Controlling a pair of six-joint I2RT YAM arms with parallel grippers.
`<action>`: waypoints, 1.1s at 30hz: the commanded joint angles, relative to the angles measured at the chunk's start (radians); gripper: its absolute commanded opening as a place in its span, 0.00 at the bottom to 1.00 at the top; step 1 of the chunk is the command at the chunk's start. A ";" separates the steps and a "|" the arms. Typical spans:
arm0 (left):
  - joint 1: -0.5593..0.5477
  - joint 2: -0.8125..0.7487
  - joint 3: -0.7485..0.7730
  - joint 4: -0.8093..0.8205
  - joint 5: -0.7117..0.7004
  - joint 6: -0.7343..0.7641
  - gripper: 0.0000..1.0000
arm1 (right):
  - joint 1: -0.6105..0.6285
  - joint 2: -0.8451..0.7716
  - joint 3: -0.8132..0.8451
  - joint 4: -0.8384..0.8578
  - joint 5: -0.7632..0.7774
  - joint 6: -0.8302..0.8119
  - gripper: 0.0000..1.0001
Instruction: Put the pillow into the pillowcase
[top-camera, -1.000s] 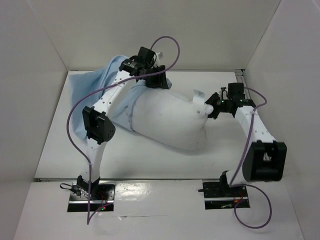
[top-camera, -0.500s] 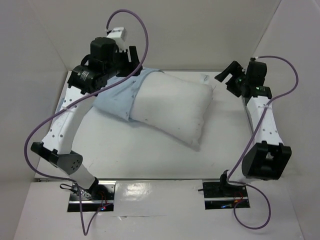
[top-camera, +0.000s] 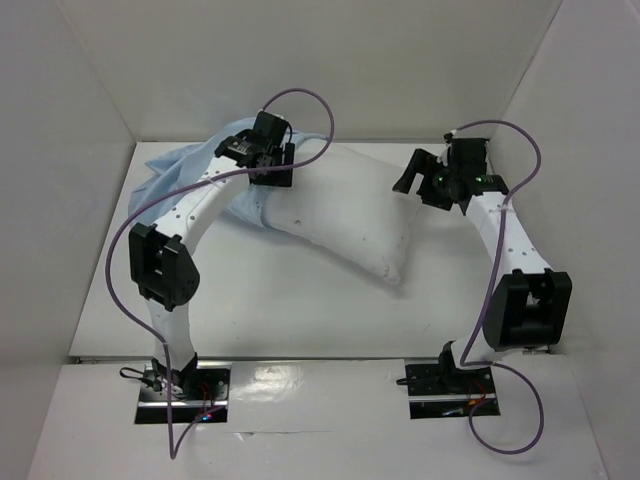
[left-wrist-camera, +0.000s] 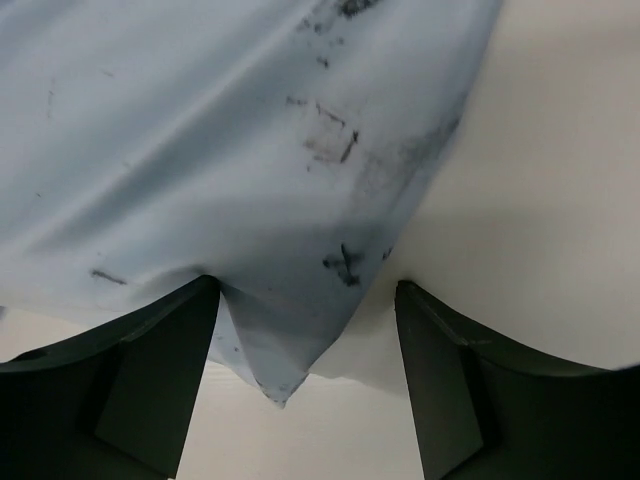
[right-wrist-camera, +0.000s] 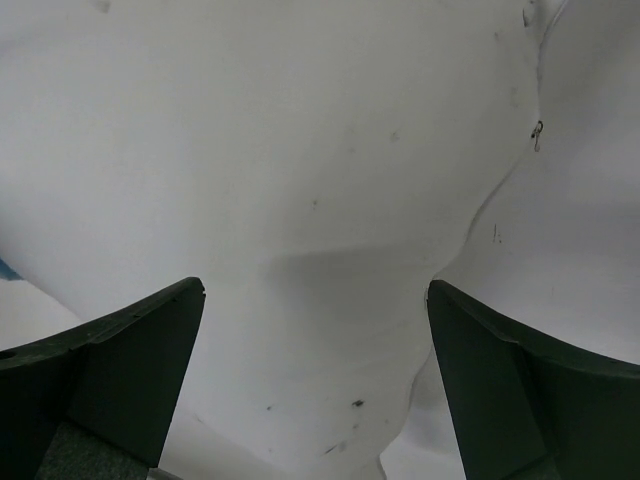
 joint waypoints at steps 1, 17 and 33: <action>0.000 0.019 0.048 0.040 -0.100 0.025 0.84 | -0.003 -0.015 -0.022 0.004 -0.015 -0.035 1.00; -0.100 0.032 0.224 -0.028 0.197 0.048 0.00 | 0.147 0.148 -0.095 0.390 -0.335 0.130 0.00; -0.272 -0.143 0.100 0.089 0.734 -0.116 0.00 | 0.397 -0.145 -0.363 0.434 -0.170 0.211 0.00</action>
